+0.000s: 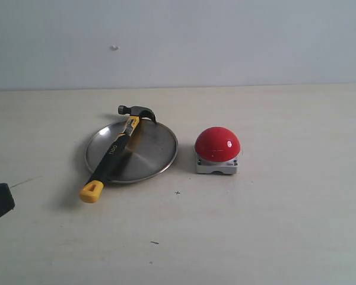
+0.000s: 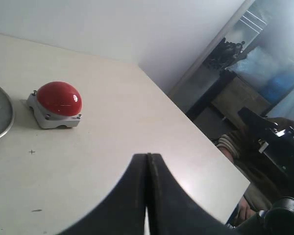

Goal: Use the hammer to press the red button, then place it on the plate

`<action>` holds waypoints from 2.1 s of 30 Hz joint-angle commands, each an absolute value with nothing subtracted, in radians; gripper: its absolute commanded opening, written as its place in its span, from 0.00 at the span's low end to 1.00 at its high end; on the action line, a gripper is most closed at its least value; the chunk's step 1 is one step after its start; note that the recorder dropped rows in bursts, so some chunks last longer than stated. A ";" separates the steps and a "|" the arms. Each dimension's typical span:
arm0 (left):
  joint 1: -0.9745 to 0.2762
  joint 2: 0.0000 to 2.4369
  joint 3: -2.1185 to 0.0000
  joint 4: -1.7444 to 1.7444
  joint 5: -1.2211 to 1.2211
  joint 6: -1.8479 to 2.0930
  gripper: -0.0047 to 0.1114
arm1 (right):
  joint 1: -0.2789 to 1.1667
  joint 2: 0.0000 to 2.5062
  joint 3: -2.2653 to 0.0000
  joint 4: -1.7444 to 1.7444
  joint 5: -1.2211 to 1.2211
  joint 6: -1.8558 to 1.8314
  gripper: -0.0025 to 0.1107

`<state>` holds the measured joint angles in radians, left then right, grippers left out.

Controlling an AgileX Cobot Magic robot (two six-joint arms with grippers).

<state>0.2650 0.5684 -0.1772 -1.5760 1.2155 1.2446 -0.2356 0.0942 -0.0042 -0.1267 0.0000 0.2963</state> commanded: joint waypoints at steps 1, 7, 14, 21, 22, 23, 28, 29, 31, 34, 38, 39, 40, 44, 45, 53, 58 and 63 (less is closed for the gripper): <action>0.259 0.570 -0.184 -1.580 1.221 1.248 0.04 | -0.243 0.090 0.000 -0.133 0.012 0.293 0.02; 0.259 0.570 -0.184 -1.580 1.221 1.248 0.04 | -0.243 0.090 0.000 -0.133 0.036 0.290 0.02; 0.259 0.570 -0.184 -1.580 1.221 1.248 0.04 | -0.243 0.084 -0.001 -0.111 -0.245 0.294 0.02; 0.259 0.570 -0.184 -1.580 1.221 1.248 0.04 | -0.243 0.084 -0.371 -0.339 -0.353 0.544 0.02; 0.259 0.570 -0.184 -1.580 1.221 1.248 0.04 | -0.243 0.084 -0.413 -0.432 -0.250 0.608 0.02; 0.259 0.570 -0.184 -1.580 1.221 1.248 0.04 | -0.243 0.084 -0.456 -0.566 -0.141 0.715 0.02; 0.259 0.570 -0.184 -1.580 1.221 1.248 0.04 | -0.243 0.084 -0.386 -0.715 0.170 0.817 0.02; 0.259 0.570 -0.184 -1.580 1.221 1.248 0.04 | -0.243 0.084 -0.350 -0.715 0.135 0.812 0.02; 0.259 0.570 -0.184 -1.580 1.221 1.248 0.04 | -0.243 0.084 -0.272 -0.715 0.000 0.805 0.02; 0.259 0.570 -0.184 -1.580 1.221 1.248 0.04 | -0.243 0.084 -0.170 -0.746 -0.200 0.801 0.02; 0.259 0.570 -0.184 -1.580 1.221 1.248 0.04 | -0.243 0.084 -0.055 -0.753 -0.201 0.805 0.02; 0.259 0.570 -0.184 -1.580 1.221 1.248 0.04 | -0.243 0.084 -0.038 -0.753 -0.190 0.805 0.02; 0.259 0.570 -0.184 -1.580 1.221 1.248 0.04 | -0.243 0.084 -0.022 -0.755 -0.181 0.805 0.02; 0.259 0.570 -0.184 -1.580 1.221 1.248 0.04 | -0.243 0.084 0.000 -0.701 -0.190 0.816 0.02; 0.259 0.570 -0.184 -1.580 1.221 1.248 0.04 | -0.243 0.084 0.000 -0.684 -0.190 0.816 0.02; 0.259 0.570 -0.184 -1.580 1.221 1.248 0.04 | -0.243 0.084 0.000 -0.659 -0.216 0.841 0.02; 0.259 0.570 -0.184 -1.580 1.221 1.248 0.04 | -0.243 0.046 0.000 -0.450 -0.149 0.671 0.02; 0.259 0.570 -0.184 -1.580 1.221 1.248 0.04 | -0.243 0.023 0.000 -0.054 -0.053 0.243 0.02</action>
<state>0.2650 0.5684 -0.1772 -1.5760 1.2155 1.2446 -0.2373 0.0307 -0.0047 -0.1582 -0.0921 0.3723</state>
